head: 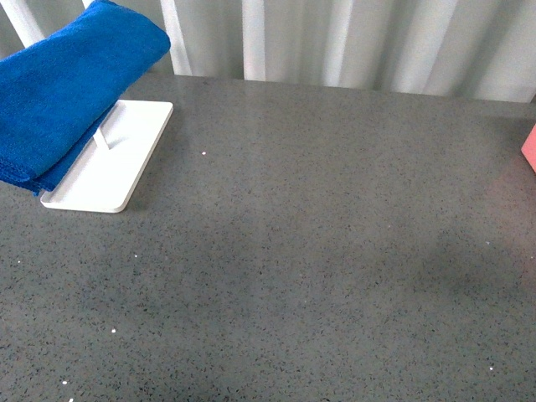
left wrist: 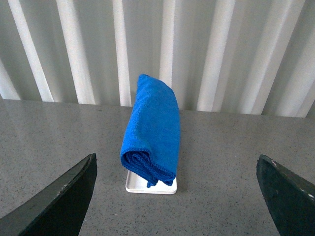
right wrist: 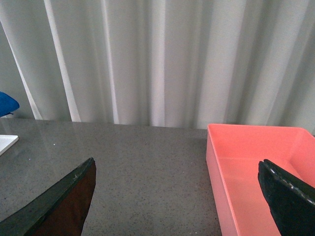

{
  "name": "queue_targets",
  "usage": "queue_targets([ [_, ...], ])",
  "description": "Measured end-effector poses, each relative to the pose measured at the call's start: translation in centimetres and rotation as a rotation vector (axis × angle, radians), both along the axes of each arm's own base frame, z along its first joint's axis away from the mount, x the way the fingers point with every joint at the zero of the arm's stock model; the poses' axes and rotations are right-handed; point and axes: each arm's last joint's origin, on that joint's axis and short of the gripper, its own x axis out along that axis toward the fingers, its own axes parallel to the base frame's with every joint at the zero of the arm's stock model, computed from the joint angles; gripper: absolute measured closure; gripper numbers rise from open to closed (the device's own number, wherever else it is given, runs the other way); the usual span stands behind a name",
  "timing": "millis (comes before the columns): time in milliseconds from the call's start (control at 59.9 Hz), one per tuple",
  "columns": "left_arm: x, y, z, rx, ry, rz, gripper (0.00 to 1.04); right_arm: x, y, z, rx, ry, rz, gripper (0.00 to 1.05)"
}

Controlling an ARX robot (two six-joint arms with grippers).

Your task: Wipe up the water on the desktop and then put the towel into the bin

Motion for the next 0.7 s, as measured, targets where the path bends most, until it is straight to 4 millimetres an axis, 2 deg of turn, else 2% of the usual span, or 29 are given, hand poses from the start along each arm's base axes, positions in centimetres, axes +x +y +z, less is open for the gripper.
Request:
queue_targets([
  [702, 0.00, 0.00, 0.00, 0.000, 0.000, 0.000, 0.07, 0.00, 0.00, 0.00, 0.000, 0.000, 0.000, 0.07],
])
